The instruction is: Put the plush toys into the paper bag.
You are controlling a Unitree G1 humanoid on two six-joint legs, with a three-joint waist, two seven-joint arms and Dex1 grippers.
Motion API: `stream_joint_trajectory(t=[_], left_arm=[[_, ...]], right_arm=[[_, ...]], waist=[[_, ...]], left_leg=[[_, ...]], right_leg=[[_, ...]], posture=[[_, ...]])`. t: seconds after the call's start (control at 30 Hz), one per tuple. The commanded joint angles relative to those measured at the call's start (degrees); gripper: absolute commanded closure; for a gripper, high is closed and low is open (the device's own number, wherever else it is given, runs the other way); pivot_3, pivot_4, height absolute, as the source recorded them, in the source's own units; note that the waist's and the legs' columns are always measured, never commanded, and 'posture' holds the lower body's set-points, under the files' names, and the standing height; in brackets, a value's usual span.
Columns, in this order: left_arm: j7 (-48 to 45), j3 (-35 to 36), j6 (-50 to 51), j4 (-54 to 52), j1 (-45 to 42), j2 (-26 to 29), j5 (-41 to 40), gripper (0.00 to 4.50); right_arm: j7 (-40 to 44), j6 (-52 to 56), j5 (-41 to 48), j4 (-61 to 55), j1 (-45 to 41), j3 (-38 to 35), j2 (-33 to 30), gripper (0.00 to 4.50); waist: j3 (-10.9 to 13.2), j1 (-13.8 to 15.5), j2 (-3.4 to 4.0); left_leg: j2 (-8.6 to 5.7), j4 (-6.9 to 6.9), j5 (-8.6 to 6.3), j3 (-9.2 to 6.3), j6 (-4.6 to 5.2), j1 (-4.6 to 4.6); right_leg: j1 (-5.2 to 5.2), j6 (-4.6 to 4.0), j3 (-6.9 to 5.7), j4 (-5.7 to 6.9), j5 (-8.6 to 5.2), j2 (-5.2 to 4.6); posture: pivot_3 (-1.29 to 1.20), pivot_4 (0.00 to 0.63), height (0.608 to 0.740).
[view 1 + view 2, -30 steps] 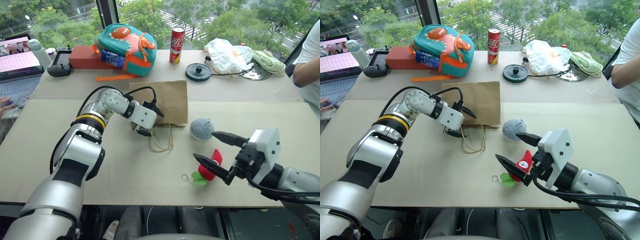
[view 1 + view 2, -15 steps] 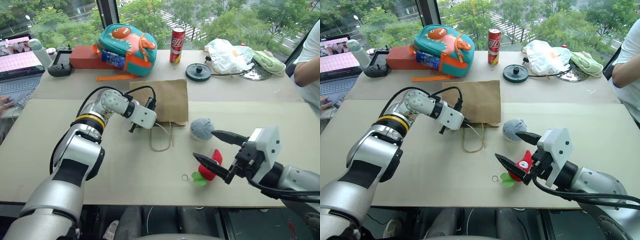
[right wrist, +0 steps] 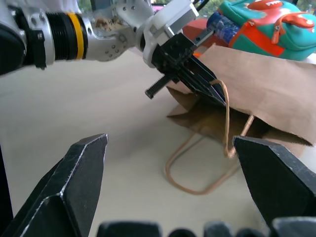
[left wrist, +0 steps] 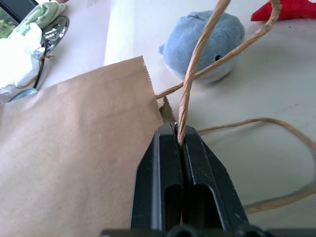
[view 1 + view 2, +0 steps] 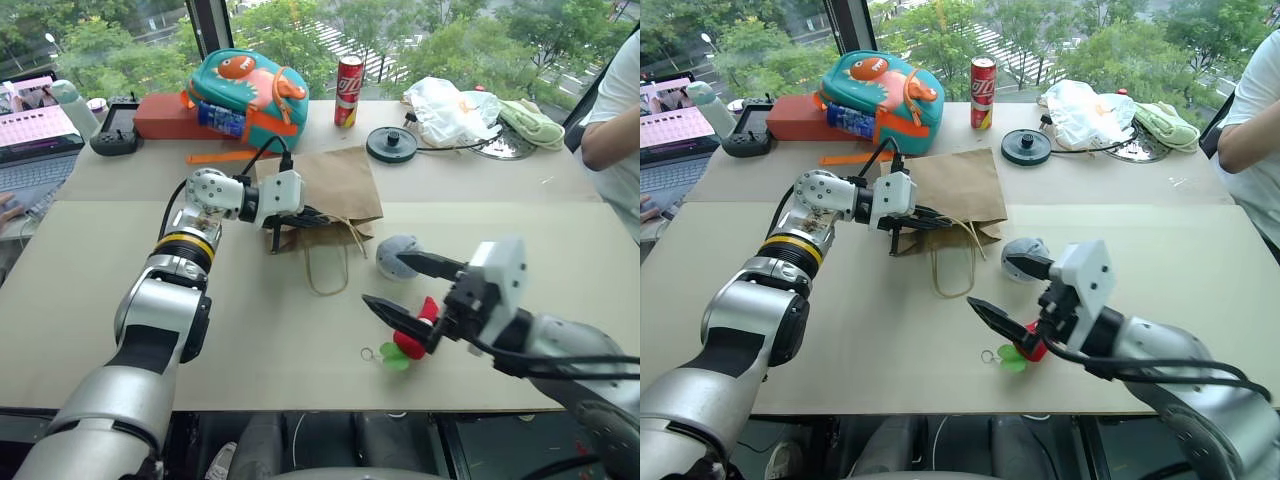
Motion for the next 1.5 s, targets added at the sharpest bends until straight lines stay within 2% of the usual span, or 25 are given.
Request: stream_joint_trajectory(t=[0.03,0.3,0.43,0.47,0.77,0.97,1.17,1.33,1.5], left_arm=[[-0.8,1.3,2.0,-4.6,0.1,0.1,-2.5,4.44],[-1.6,2.1,7.7,-9.5,0.2,-0.3,-5.2,4.44],[-1.9,2.4,10.9,-11.9,0.2,-0.1,-6.4,4.5],[-1.9,2.5,11.7,-12.4,0.2,-0.1,-6.7,4.5],[-1.3,2.7,16.2,-14.4,0.0,-0.3,-8.0,4.5],[-0.7,3.3,20.9,-15.4,-1.1,-1.2,-9.7,4.5],[-0.3,3.6,24.2,-16.7,-1.7,-2.0,-10.4,4.5],[-0.6,3.5,25.6,-18.2,-1.5,-2.1,-10.8,4.5],[-1.2,3.1,26.8,-19.9,-0.7,-2.0,-11.2,4.5]], right_arm=[[-6.2,4.5,-5.9,7.4,-3.1,7.2,5.1,0.0],[-11.1,1.4,-14.1,14.4,-3.5,6.9,14.1,0.0],[-12.2,-2.6,-17.7,14.1,-4.9,6.6,18.2,0.97],[-12.3,-3.1,-18.2,14.0,-5.1,6.7,19.1,1.44],[-11.3,-6.0,-24.3,15.2,-6.6,8.2,22.3,4.46],[-9.4,-12.4,-32.3,18.8,-10.0,13.2,22.5,4.46],[-10.7,-26.0,-45.6,32.0,-12.2,20.1,23.1,4.46],[-12.0,-32.1,-48.8,40.5,-14.2,19.5,27.6,4.46],[-11.5,-35.1,-48.1,47.4,-18.2,16.2,31.5,4.46]], waist=[[0.0,0.0,0.0],[0.0,0.1,0.04],[0.0,-0.1,0.05],[0.0,-0.2,0.05],[0.0,-0.2,0.06],[0.0,-0.3,0.06],[0.0,-0.4,0.06],[0.0,-0.4,0.06],[0.0,-0.4,0.07]], left_leg=[[0.01,0.01,0.0,-0.03,0.0,-0.03],[-0.07,0.06,0.0,-0.25,0.01,-0.32],[-0.06,0.06,0.0,-0.3,0.0,-0.31],[-0.06,0.06,0.0,-0.3,0.01,-0.28],[-0.05,0.06,0.0,-0.33,0.01,-0.26],[-0.05,0.06,0.0,-0.34,0.01,-0.24],[-0.05,0.06,0.0,-0.34,0.0,-0.24],[-0.05,0.06,0.0,-0.33,0.0,-0.26],[-0.04,0.05,0.0,-0.34,0.0,-0.22]], right_leg=[[-0.01,0.0,-0.02,0.0,0.0,0.01],[-0.06,-0.01,-0.1,0.11,0.01,-0.01],[-0.07,-0.01,-0.15,0.09,0.01,0.01],[-0.07,-0.01,-0.15,0.08,0.0,0.02],[-0.07,-0.01,-0.15,0.1,0.0,0.04],[-0.07,-0.01,-0.16,0.09,0.0,0.05],[-0.08,-0.01,-0.16,0.08,0.0,0.05],[-0.09,-0.02,-0.16,0.1,0.01,0.05],[-0.1,-0.03,-0.16,0.13,0.02,0.05]], posture=[[0.0,0.15,0.739],[0.0,0.15,0.739],[0.0,0.15,0.739],[0.0,0.15,0.739],[0.0,0.15,0.739],[0.0,0.15,0.739],[0.0,0.15,0.739],[0.0,0.15,0.739],[0.0,0.15,0.739]])
